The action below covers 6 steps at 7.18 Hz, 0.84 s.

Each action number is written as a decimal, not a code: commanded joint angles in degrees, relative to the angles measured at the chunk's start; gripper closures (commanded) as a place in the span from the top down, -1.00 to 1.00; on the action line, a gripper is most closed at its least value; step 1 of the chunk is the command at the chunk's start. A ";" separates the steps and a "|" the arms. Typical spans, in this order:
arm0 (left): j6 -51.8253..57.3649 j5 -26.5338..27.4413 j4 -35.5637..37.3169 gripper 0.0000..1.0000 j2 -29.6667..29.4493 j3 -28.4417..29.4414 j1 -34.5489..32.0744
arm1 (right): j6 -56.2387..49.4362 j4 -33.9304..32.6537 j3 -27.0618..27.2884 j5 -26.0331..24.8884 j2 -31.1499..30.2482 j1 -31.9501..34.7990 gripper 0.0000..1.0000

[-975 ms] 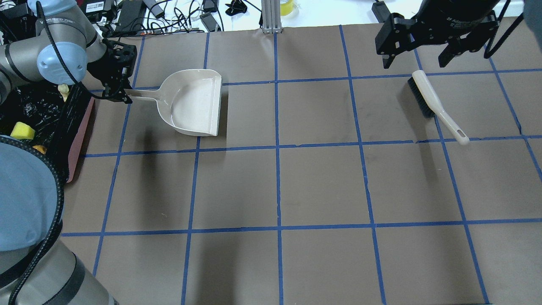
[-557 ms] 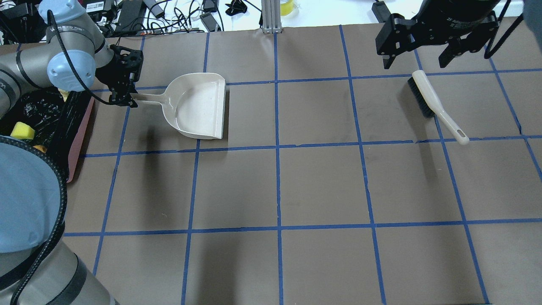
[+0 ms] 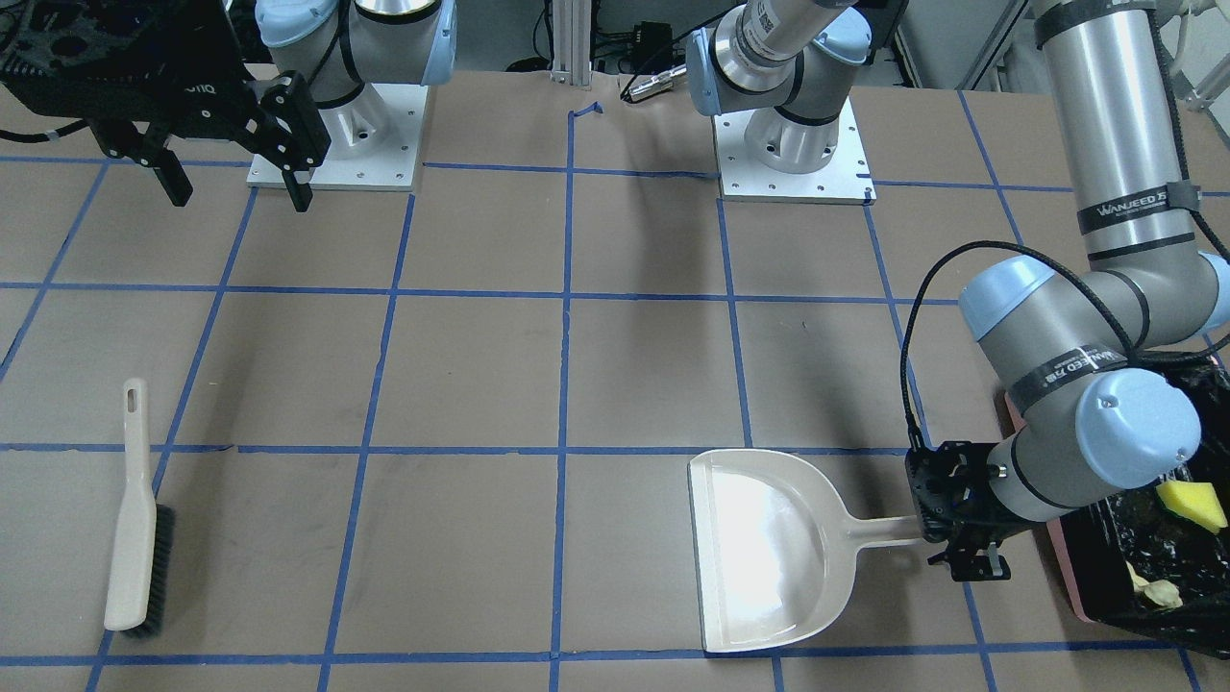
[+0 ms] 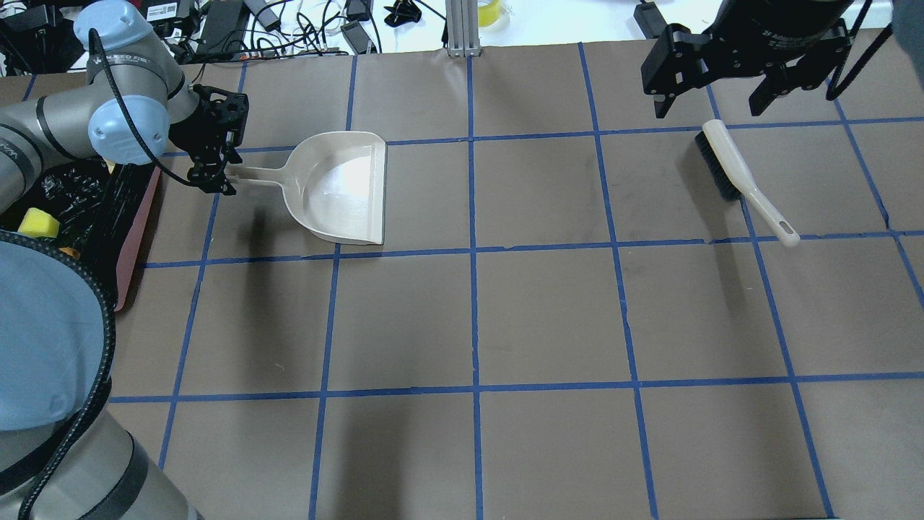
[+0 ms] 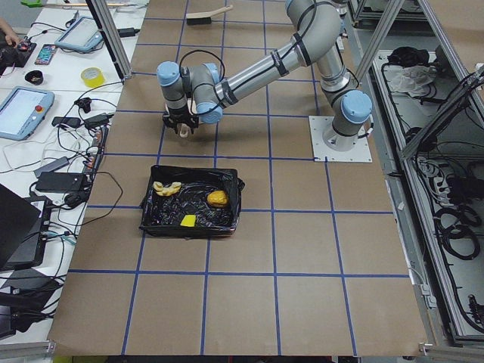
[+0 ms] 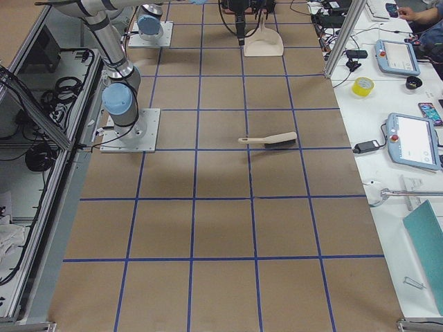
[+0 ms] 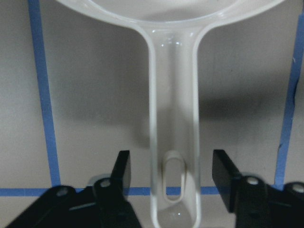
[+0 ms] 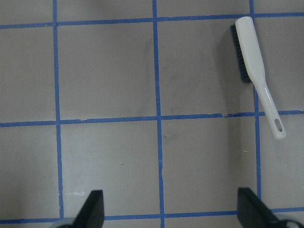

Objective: Sweep and dump trash into bin
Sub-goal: 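Bring dustpan back from bin and lower it onto table with left gripper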

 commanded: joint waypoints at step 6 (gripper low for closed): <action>-8.34 -1.97 -6.62 0.61 9.26 0.64 -1.76 | 0.00 0.42 0.06 0.02 0.00 -0.15 1.00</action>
